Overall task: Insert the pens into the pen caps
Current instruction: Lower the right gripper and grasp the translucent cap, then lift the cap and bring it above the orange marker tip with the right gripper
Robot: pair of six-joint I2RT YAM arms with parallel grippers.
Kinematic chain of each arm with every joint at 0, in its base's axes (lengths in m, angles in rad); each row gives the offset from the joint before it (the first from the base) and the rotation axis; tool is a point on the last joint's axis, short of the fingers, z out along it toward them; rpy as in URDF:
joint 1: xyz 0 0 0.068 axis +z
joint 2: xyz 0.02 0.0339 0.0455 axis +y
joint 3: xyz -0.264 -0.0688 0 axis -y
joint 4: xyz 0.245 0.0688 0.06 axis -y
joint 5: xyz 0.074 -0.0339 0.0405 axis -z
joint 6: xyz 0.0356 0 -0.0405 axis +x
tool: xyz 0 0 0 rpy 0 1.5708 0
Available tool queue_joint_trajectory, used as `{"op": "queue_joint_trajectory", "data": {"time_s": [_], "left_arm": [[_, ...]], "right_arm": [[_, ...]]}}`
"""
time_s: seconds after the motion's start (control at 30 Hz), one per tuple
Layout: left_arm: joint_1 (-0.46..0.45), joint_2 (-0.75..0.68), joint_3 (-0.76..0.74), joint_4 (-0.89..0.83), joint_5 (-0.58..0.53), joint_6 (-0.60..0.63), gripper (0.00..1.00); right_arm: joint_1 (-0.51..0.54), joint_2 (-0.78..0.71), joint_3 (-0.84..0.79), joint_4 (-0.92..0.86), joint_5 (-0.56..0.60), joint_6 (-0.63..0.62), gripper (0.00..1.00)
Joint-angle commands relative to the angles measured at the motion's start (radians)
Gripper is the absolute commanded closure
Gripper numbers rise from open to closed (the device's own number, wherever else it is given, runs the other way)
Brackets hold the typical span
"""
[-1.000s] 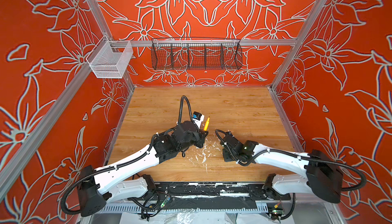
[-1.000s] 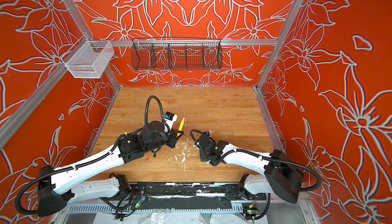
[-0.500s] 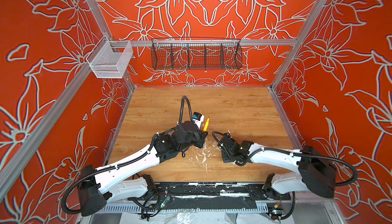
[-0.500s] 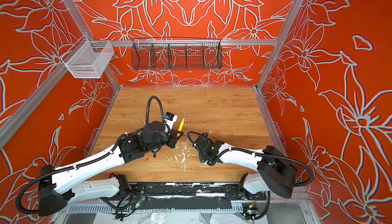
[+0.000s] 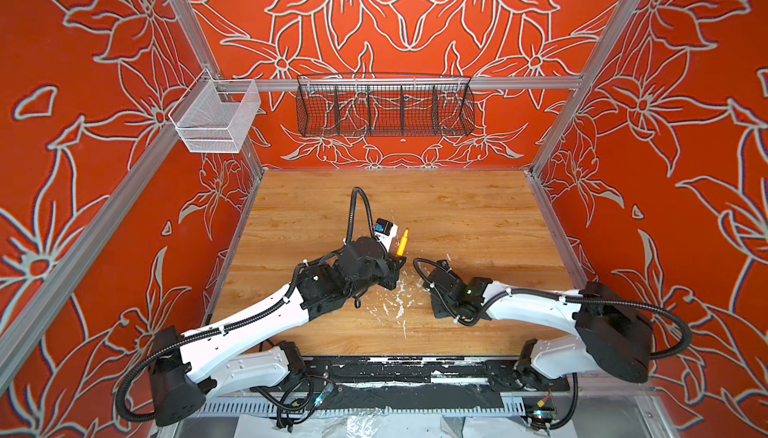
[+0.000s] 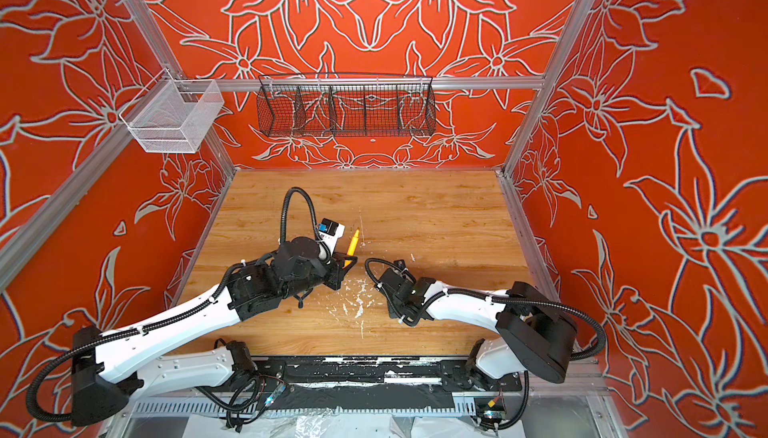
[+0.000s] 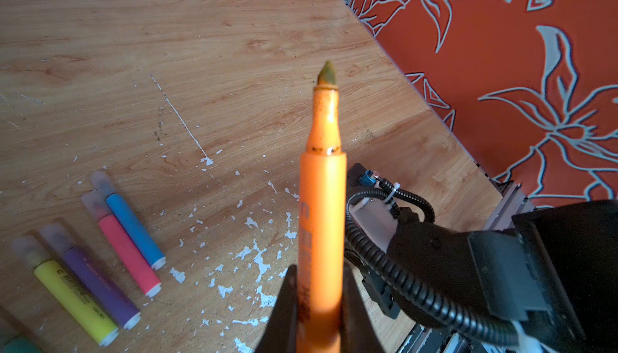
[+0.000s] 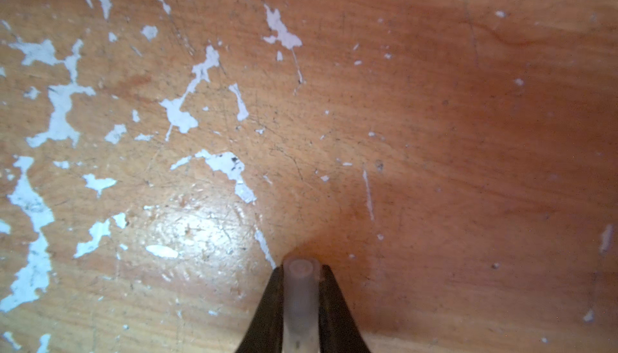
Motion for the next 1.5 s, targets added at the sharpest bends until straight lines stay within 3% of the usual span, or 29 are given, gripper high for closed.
{"op": "queue_joint_trajectory", "data": {"time_s": [0.0, 0.2, 0.5, 1.0, 1.23, 1.47], "left_arm": [[0.001, -0.014, -0.022, 0.019, 0.015, 0.0, 1.0], [0.0, -0.004, -0.067, 0.117, 0.098, 0.011, 1.0], [0.0, 0.078, -0.069, 0.205, 0.15, -0.005, 1.0], [-0.001, 0.119, -0.141, 0.392, 0.242, -0.098, 1.0], [-0.005, 0.172, -0.135, 0.437, 0.303, -0.174, 1.0], [-0.023, 0.176, -0.138, 0.439, 0.296, -0.28, 1.0]], "right_arm": [[0.005, 0.034, -0.05, -0.032, 0.02, 0.024, 0.84], [0.004, -0.004, -0.054, -0.018, 0.03, 0.035, 0.89], [-0.004, -0.173, -0.031, -0.014, 0.043, 0.036, 0.92], [-0.015, -0.627, 0.035, 0.114, 0.088, 0.092, 0.97], [-0.016, -0.731, -0.01, 0.434, 0.013, 0.072, 0.98], [-0.016, -0.7, -0.03, 0.633, 0.062, 0.063, 0.98]]}}
